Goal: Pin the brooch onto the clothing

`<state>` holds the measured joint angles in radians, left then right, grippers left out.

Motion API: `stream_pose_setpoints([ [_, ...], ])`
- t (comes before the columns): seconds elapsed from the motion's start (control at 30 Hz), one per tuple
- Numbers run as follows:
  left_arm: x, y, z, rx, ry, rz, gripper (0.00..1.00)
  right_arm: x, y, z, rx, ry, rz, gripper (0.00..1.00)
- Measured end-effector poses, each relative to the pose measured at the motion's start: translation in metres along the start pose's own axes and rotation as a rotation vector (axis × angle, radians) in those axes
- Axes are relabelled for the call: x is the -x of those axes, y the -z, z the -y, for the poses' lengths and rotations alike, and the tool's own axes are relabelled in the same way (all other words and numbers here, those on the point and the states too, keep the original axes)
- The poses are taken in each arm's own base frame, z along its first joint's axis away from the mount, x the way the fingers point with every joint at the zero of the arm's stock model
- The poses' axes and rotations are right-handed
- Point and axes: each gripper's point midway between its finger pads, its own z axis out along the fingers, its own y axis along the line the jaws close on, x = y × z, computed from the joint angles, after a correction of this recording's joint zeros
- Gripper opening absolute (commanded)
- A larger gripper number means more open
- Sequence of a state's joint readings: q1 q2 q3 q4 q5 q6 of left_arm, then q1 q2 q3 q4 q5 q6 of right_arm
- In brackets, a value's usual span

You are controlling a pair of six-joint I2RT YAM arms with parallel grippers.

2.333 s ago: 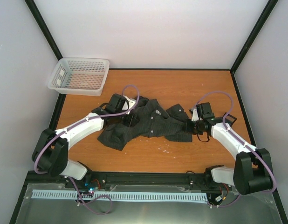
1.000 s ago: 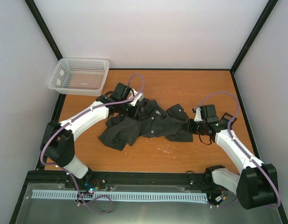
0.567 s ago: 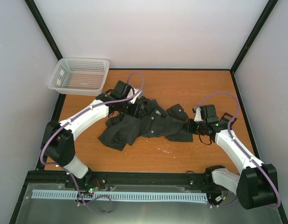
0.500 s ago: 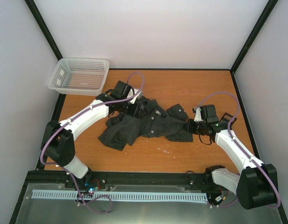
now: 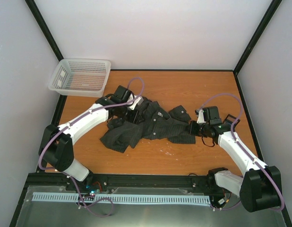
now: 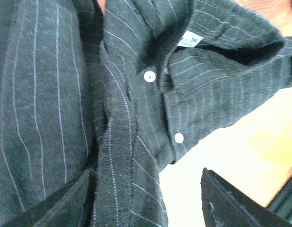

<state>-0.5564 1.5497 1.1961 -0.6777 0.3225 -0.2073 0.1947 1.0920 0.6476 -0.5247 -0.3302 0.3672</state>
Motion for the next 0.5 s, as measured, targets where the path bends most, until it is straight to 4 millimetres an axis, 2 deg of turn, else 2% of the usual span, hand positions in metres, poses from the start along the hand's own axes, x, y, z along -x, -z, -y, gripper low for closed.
stream_pose_setpoints([
  [0.13,-0.004,0.003,0.010,-0.056,0.010,-0.006,0.48,0.000,0.000,0.000,0.002,0.000,0.000,0.12],
  [0.23,-0.004,0.003,0.013,-0.073,0.012,-0.007,0.44,0.000,0.000,0.000,0.003,0.000,-0.001,0.12],
  [0.4,-0.008,-0.007,0.009,-0.070,0.023,-0.034,0.44,-0.001,0.000,0.000,0.002,-0.001,-0.002,0.12],
  [0.43,-0.009,-0.010,0.008,-0.070,0.027,-0.043,0.41,-0.001,0.000,0.000,0.003,-0.001,-0.001,0.12],
  [0.5,-0.012,-0.012,0.008,-0.072,0.030,-0.053,0.29,0.000,0.000,0.000,0.002,-0.001,-0.001,0.12],
])
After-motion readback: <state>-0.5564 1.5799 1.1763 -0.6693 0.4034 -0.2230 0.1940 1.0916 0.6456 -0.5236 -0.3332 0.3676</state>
